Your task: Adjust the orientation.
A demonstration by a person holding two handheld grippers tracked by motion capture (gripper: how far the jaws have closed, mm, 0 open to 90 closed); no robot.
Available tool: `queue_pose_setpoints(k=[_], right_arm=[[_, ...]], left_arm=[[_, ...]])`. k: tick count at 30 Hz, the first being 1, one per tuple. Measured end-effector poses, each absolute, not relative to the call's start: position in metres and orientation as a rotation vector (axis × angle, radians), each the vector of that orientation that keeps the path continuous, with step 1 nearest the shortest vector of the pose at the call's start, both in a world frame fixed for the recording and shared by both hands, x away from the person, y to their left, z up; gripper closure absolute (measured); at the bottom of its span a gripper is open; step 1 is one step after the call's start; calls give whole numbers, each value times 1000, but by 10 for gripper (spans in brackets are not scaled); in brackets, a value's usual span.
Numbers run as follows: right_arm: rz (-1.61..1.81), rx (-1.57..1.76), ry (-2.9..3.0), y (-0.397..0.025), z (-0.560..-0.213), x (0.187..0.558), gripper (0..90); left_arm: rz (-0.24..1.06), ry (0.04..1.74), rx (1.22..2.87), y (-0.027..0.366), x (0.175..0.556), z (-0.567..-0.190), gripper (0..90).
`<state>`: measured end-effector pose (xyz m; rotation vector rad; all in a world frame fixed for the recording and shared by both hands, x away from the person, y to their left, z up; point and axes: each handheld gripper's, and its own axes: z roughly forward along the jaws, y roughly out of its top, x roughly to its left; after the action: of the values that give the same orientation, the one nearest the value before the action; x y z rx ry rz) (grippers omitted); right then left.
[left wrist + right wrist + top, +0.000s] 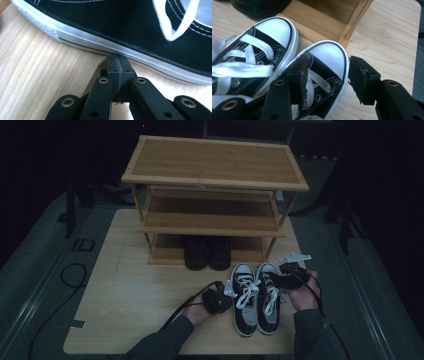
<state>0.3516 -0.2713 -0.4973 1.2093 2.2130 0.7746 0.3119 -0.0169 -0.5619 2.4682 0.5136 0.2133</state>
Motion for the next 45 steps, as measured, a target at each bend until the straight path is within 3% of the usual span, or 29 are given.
queue_pose_setpoints(k=[24, 36, 45], right_arm=[[757, 1189, 2241, -278, -497, 349, 503], [757, 1187, 2262, -281, -496, 345, 500], [763, 1171, 2318, -280, -494, 341, 501]], left_arm=[[129, 376, 2490, -72, 295, -563, 900], [126, 431, 2461, -52, 304, -560, 887], [144, 531, 2413, -11, 316, -551, 861]])
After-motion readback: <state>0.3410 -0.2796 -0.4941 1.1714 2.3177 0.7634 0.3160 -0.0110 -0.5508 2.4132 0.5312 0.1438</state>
